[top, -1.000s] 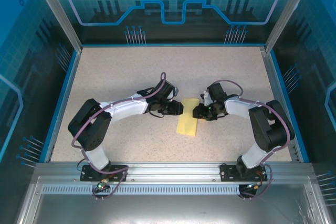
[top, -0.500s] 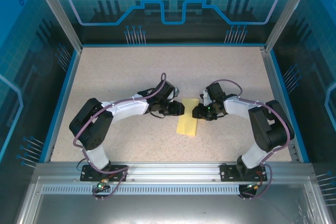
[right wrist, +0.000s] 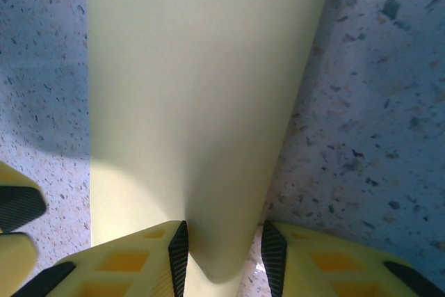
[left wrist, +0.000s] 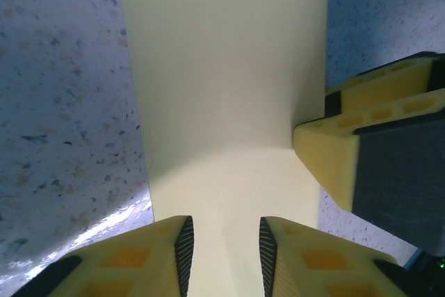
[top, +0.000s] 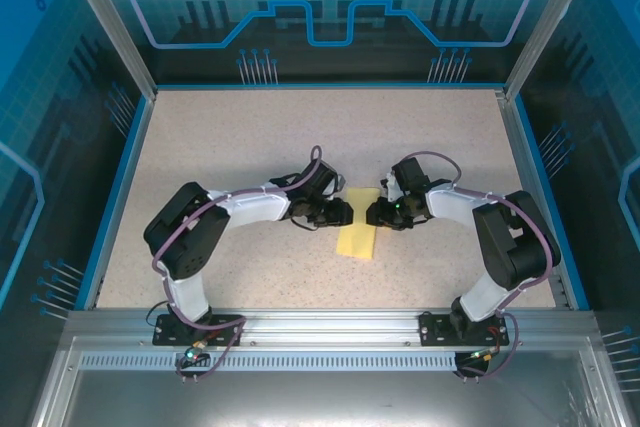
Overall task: Fold a paper plane with a square sheet of paper (pick it up from the middle)
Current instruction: Hold the square sheet of paper at the center of the table.
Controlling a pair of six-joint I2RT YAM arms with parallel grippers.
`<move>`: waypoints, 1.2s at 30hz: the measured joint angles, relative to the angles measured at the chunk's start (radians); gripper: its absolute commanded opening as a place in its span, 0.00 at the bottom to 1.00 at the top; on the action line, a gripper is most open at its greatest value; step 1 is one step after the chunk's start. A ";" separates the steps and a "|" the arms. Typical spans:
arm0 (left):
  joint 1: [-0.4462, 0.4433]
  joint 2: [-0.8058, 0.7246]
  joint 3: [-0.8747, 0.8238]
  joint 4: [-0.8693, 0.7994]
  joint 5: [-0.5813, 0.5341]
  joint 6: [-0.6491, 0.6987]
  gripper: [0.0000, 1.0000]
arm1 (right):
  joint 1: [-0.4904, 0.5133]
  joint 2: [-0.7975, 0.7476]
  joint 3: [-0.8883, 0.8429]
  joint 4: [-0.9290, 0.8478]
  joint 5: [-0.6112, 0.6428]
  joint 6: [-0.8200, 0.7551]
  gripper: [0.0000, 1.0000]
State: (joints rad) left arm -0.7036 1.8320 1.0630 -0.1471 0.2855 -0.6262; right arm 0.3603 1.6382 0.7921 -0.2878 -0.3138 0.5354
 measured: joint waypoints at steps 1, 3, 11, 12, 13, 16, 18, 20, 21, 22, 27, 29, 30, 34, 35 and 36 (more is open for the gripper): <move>-0.003 0.006 0.000 0.000 0.000 -0.002 0.31 | 0.000 0.000 0.000 0.000 0.000 0.000 0.38; -0.011 0.019 0.000 0.003 0.000 -0.003 0.30 | 0.000 0.000 0.000 0.000 0.000 0.000 0.38; -0.021 0.064 0.000 0.007 0.000 -0.003 0.26 | 0.000 0.000 0.000 0.000 0.000 0.000 0.37; -0.021 0.064 0.001 0.007 0.001 -0.003 0.26 | 0.000 0.000 0.000 0.000 0.000 0.000 0.37; -0.022 0.064 0.001 0.007 0.000 -0.003 0.25 | 0.000 0.000 0.000 0.000 0.000 0.000 0.37; -0.023 0.066 0.002 0.007 0.000 0.000 0.25 | 0.000 0.000 0.000 0.001 0.000 0.003 0.38; -0.023 0.066 0.003 0.005 -0.003 0.005 0.25 | 0.000 0.000 0.000 0.001 0.000 0.004 0.38; -0.026 0.068 0.009 -0.002 -0.008 0.009 0.25 | 0.000 0.000 0.000 0.000 0.000 0.004 0.38; -0.027 0.069 0.012 -0.007 -0.014 0.016 0.25 | 0.000 0.000 0.000 0.000 0.000 0.005 0.38; -0.029 0.069 0.015 -0.011 -0.020 0.023 0.25 | 0.000 0.000 0.000 0.000 0.000 0.005 0.38; -0.033 0.074 0.026 -0.029 -0.035 0.038 0.25 | 0.000 -0.005 0.000 -0.003 0.000 0.005 0.42; -0.032 0.075 0.028 -0.031 -0.035 0.045 0.25 | 0.002 -0.013 0.000 -0.007 0.001 0.004 0.45; -0.033 0.075 0.028 -0.031 -0.035 0.049 0.24 | 0.004 -0.020 0.000 -0.016 0.009 0.003 0.46; -0.033 0.077 0.028 -0.032 -0.036 0.053 0.25 | 0.003 -0.082 -0.004 -0.062 0.026 0.003 0.46; -0.033 0.077 0.029 -0.032 -0.036 0.053 0.25 | 0.003 -0.109 -0.009 -0.067 0.026 0.004 0.44; -0.033 0.077 0.028 -0.032 -0.037 0.053 0.24 | 0.003 -0.134 -0.014 -0.069 0.024 0.004 0.41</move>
State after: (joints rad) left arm -0.7364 1.9087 1.0912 -0.1787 0.2489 -0.5732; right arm 0.3637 1.5047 0.7776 -0.3565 -0.2893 0.5392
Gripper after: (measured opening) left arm 0.246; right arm 0.451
